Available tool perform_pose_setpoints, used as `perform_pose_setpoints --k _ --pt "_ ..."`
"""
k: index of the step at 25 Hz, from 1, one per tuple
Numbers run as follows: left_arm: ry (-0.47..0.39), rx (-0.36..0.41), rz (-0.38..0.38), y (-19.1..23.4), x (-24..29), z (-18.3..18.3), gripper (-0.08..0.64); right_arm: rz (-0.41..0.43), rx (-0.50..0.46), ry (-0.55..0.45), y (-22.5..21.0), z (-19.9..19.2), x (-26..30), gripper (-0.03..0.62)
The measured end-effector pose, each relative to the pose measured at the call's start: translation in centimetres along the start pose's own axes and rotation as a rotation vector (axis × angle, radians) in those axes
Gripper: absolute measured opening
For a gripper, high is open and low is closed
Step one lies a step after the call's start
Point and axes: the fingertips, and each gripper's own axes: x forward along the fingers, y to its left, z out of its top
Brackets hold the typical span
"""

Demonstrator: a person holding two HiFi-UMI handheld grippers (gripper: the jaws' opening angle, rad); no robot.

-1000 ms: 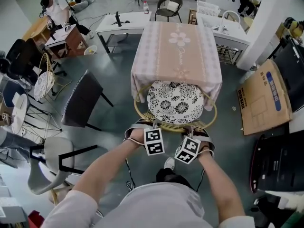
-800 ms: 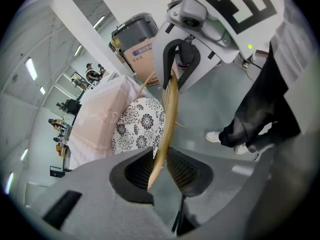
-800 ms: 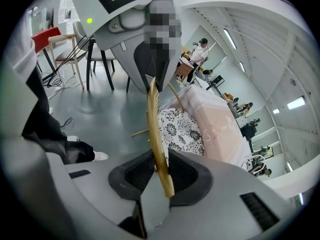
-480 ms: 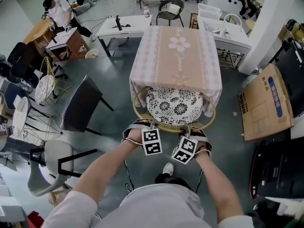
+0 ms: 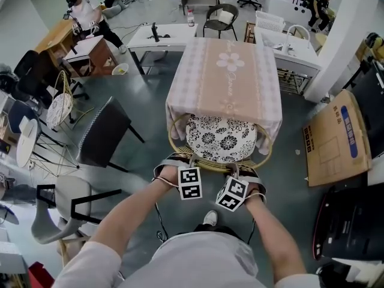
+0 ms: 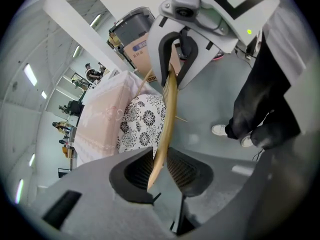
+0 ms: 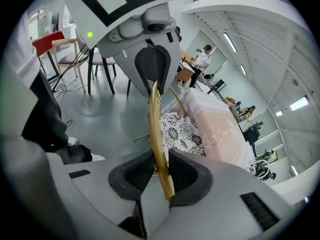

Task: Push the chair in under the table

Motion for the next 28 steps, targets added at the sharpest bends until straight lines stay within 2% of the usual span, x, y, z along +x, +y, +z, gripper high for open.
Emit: perform_pose_setpoints --k 4,10,14,19,26,28 --pt "0.000 -0.010 0.024 -0.1 0.0 0.0 0.087 -0.013 0.014 -0.013 0.0 0.0 -0.1 0.077" --pt "-0.010 -0.028 0.091 -0.1 -0.8 -0.1 0.087 -0.041 0.099 -0.027 -0.1 0.2 -0.6 0.095" --pt "-0.044 -0.086 0.114 -0.1 -1.9 -0.1 0.087 -0.047 0.175 -0.045 0.0 0.4 -1.8 0.095" --pt "-0.131 -0.223 0.142 -0.1 -4.0 0.6 0.087 -0.082 0.308 -0.099 -0.2 1.5 -3.8 0.083" --pt "-0.305 -0.513 0.141 -0.9 -8.6 2.2 0.083 -0.132 0.462 -0.201 -0.1 4.4 -8.1 0.055" --pt "-0.372 -0.620 0.138 -1.0 -10.1 2.8 0.056 -0.142 0.513 -0.234 0.1 5.2 -9.4 0.048"
